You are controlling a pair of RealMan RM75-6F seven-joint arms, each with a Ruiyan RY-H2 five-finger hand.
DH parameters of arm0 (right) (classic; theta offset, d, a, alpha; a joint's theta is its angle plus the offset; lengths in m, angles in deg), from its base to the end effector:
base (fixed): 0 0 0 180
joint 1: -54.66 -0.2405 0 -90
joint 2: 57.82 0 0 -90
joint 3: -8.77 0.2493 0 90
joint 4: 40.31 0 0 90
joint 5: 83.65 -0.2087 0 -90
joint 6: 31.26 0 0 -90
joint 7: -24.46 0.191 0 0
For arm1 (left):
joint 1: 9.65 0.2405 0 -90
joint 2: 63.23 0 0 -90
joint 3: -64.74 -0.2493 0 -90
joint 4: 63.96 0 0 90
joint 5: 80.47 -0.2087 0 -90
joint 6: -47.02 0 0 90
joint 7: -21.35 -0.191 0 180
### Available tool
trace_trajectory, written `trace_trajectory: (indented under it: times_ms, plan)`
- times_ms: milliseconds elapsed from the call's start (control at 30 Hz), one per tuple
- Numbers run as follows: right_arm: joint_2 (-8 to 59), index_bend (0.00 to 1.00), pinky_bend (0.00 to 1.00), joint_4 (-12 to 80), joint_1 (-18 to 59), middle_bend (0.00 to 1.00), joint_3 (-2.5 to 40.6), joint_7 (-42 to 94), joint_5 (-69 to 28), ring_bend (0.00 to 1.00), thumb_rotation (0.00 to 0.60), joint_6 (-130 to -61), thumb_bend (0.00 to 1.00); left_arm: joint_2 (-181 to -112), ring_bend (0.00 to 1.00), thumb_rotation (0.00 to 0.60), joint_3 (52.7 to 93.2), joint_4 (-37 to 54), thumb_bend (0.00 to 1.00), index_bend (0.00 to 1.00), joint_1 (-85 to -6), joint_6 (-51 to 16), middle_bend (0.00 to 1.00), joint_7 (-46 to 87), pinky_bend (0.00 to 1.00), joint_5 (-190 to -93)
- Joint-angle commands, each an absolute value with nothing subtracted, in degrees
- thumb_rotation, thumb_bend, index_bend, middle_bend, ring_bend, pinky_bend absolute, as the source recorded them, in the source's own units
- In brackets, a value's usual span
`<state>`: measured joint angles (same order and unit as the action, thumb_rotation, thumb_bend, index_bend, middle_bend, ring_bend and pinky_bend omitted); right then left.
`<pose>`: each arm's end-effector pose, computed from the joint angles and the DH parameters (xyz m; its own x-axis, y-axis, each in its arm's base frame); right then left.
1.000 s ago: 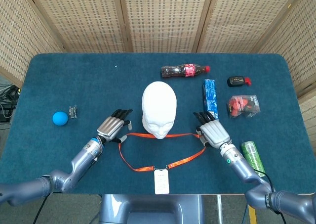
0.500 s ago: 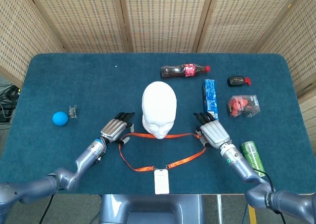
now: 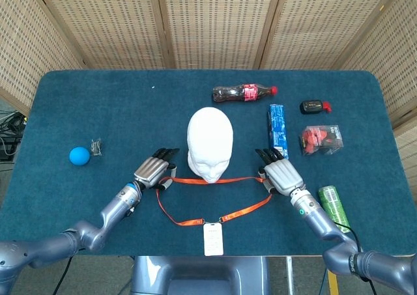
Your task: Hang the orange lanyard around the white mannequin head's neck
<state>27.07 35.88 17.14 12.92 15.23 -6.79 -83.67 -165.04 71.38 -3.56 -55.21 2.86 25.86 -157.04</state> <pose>-0.2025 -0.3689 -0.0224 0.5637 -0.2814 0.7765 -0.8001 -0.4194 0.4289 -0.1525 0.3862 -0.1138 0.3969 0.4366 0.8073 0.8825 -0.4234 -0.2049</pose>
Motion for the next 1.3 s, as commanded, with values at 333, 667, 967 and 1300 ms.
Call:
trace_trajectory:
  times_ms: [333,667,967,1300]
  plan:
    - [25.10,0.69,0.00,39.30,17.61,0.00,12.04,15.69,-4.32,0.00,0.600,-84.92,0.77,-163.46,0.00,0.600,68.39,-2.74,0.47,0.73,-52.98,-6.09,0.00,27.75,0.00,-164.17]
    - [20.85,0.70,0.00,45.69,18.49,0.00,9.45,15.66,2.54,0.00,0.600,-88.43,0.77,-159.63,0.00,0.600,63.25,-1.15,0.47,0.73,-50.04,-17.59,0.00,30.30,0.00,-174.01]
    - [17.70,0.70,0.00,50.26,19.24,0.00,8.91,18.77,9.26,0.00,0.600,-94.22,0.77,-158.08,0.00,0.600,62.44,-1.45,0.47,0.74,-47.52,-29.63,0.00,33.94,0.00,-179.77]
    - [13.36,0.70,0.00,58.39,19.91,0.00,12.17,21.28,10.55,0.00,0.600,-99.64,0.77,-155.93,0.00,0.600,66.48,2.19,0.47,0.76,-47.55,-35.69,0.00,37.52,0.00,-179.61]
